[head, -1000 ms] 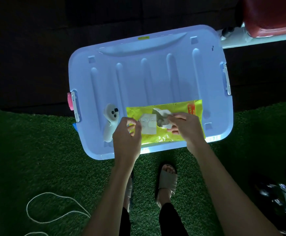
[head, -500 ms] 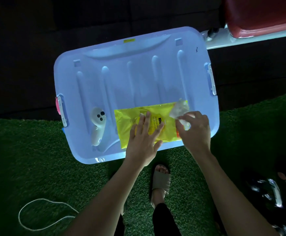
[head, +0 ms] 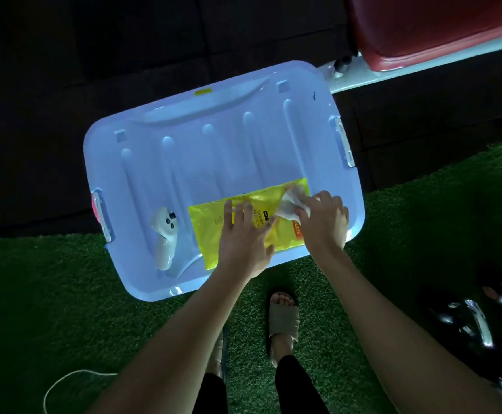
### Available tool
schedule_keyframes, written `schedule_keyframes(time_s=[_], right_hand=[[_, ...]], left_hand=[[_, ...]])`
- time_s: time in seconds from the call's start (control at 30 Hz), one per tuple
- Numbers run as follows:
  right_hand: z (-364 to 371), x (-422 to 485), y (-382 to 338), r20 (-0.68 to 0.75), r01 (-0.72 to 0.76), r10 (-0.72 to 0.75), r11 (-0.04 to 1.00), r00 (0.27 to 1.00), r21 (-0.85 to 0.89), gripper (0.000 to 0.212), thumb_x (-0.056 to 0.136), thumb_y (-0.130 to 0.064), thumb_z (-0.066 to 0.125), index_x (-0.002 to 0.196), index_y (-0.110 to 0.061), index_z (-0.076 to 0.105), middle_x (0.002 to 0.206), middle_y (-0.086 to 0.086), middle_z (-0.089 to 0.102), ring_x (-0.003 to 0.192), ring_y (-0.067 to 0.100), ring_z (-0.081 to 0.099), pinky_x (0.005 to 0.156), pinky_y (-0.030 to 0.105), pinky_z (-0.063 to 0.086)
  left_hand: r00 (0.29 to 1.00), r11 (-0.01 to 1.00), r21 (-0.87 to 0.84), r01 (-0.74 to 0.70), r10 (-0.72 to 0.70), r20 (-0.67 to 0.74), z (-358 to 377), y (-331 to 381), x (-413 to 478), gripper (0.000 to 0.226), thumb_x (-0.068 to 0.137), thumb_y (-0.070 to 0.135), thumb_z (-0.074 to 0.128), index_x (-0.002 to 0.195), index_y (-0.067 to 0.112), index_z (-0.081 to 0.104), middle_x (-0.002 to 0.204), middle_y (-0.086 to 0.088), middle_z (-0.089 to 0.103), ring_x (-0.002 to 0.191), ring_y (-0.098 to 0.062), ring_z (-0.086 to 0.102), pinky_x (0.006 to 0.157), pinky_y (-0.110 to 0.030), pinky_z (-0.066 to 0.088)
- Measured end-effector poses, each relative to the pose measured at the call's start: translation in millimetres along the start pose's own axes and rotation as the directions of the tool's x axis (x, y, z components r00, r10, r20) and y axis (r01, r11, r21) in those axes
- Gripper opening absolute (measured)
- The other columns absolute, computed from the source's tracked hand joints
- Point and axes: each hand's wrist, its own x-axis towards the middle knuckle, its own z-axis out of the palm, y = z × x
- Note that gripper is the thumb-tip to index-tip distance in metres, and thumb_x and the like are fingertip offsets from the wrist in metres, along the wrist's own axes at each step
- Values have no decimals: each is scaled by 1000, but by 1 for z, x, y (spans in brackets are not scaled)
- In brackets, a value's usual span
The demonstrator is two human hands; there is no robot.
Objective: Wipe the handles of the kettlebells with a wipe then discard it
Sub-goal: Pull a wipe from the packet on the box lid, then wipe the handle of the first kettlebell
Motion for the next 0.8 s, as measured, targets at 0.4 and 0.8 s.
schedule_keyframes(time_s=[0.4,0.8], right_hand=[[-82,-118,40,-136,-411,533,769,835,489,17,86,-28,75,101,-21,78,87,-4,77,82,20,67,71,32,54],[-127,-340,174,19,-703,913,301,408,645,20,84,-28,74,66,-25,65,58,-11,63,54,4,57,43,22,33]], left_hand=[[973,894,-419,-156,65,-223,-48,25,-87,31,90,29,61,120,31,67,131,1,63,119,-26,61,99,-47,46],[763,731,-228,-643,637,-112,-53,217,-142,31,96,37,58,126,36,53,119,13,62,113,-11,59,91,-35,51]])
